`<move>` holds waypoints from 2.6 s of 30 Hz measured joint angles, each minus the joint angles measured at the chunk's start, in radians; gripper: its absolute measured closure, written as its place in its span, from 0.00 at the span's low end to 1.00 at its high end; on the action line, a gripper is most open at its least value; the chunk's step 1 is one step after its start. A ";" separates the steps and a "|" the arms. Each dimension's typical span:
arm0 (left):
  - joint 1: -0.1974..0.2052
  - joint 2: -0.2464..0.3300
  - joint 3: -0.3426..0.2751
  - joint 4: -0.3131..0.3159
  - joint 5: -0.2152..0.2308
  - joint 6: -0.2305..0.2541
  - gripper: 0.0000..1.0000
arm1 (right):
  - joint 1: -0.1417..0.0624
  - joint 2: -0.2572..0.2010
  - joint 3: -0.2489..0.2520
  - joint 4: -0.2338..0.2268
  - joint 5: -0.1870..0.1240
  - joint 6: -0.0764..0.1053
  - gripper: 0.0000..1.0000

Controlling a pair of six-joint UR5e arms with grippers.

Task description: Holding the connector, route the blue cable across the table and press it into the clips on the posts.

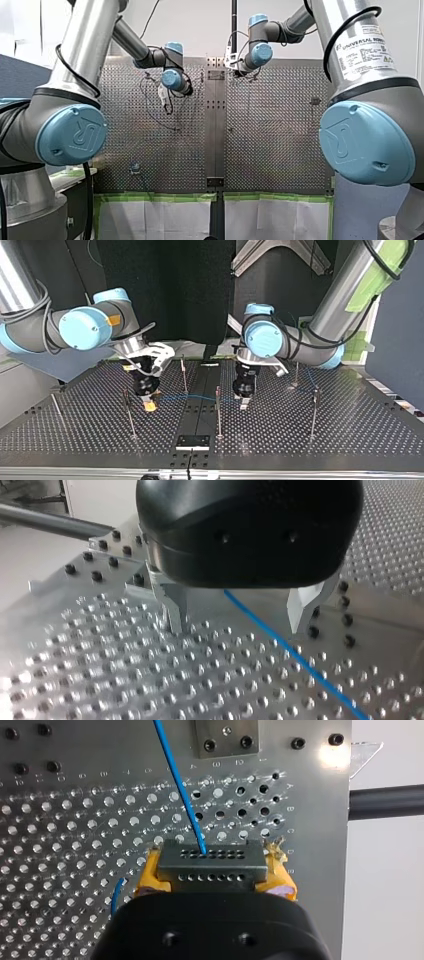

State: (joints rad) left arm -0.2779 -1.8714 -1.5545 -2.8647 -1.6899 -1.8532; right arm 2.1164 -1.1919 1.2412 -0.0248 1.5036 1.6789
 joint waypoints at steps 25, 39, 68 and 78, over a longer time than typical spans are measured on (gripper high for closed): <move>-0.134 0.204 -0.089 -0.080 -0.060 0.064 0.00 | -0.014 0.003 0.000 0.000 0.006 -0.010 1.00; -0.242 0.201 -0.066 -0.059 -0.163 0.086 0.00 | -0.014 0.004 0.000 -0.001 0.007 -0.011 1.00; -0.313 -0.017 0.154 -0.111 -0.253 0.137 0.00 | -0.015 0.004 -0.001 0.000 0.006 -0.011 1.00; -0.298 -0.108 0.244 -0.108 -0.253 0.136 0.00 | -0.015 0.004 0.000 0.000 0.006 -0.011 1.00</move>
State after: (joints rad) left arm -0.5755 -1.9791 -1.3104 -2.9727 -1.9426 -1.7169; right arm 2.1009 -1.1883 1.2407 -0.0248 1.5096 1.6678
